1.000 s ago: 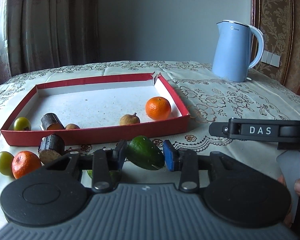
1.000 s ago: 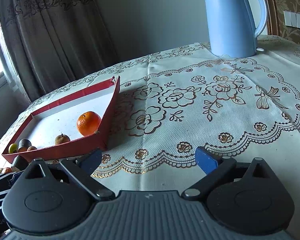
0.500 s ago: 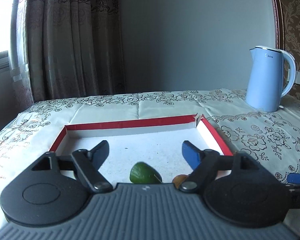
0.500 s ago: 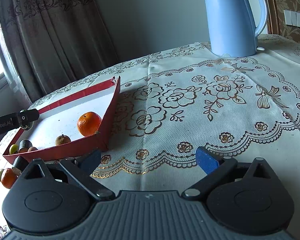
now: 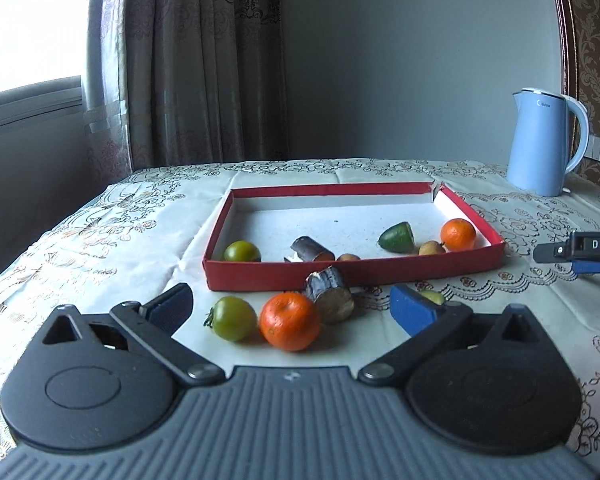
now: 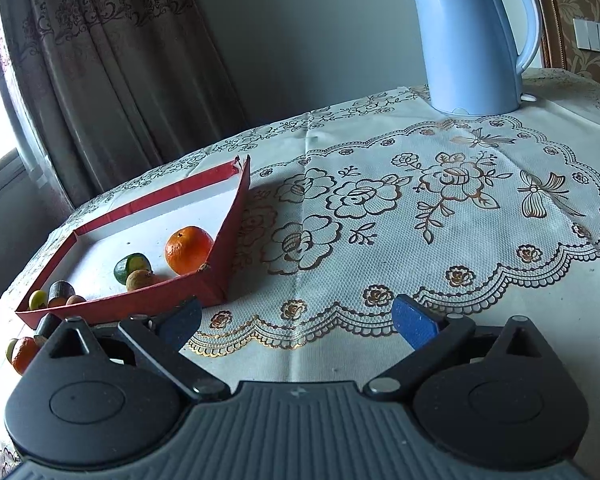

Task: Organize fruits
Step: 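Move the right gripper to the green cucumber chunk and close on it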

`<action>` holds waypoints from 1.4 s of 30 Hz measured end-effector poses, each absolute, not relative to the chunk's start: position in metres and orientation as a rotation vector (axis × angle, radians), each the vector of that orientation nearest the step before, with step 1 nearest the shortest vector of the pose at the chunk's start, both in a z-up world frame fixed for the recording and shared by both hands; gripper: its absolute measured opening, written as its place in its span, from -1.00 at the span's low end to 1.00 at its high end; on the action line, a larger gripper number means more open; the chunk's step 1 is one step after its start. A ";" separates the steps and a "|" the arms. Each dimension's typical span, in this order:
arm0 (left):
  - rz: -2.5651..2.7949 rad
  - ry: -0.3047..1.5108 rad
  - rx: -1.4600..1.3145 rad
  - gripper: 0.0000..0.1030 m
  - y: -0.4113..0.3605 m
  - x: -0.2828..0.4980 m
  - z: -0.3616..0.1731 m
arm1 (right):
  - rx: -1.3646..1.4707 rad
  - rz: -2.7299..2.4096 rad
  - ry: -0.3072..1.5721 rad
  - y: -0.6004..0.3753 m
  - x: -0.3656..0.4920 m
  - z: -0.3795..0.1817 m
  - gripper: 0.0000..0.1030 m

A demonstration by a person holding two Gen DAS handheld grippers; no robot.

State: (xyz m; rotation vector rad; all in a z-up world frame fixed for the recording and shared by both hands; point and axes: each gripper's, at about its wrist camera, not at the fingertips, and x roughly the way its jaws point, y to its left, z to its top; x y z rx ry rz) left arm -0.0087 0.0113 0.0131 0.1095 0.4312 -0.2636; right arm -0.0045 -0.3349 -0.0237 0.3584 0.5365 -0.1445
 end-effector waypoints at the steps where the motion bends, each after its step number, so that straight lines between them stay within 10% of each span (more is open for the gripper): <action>1: -0.250 0.447 0.119 1.00 0.017 -0.010 0.008 | 0.348 -0.137 0.530 -0.333 -0.005 -0.023 0.98; 33: -0.220 0.671 0.077 1.00 0.036 0.011 -0.023 | -0.144 0.152 0.571 -0.162 0.016 -0.020 0.96; 38: -0.221 0.671 0.077 1.00 0.036 0.011 -0.023 | -0.158 0.174 0.613 -0.158 0.026 -0.024 0.79; 42: -0.221 0.671 0.076 1.00 0.036 0.011 -0.023 | -0.131 0.194 0.649 -0.160 0.034 -0.027 0.20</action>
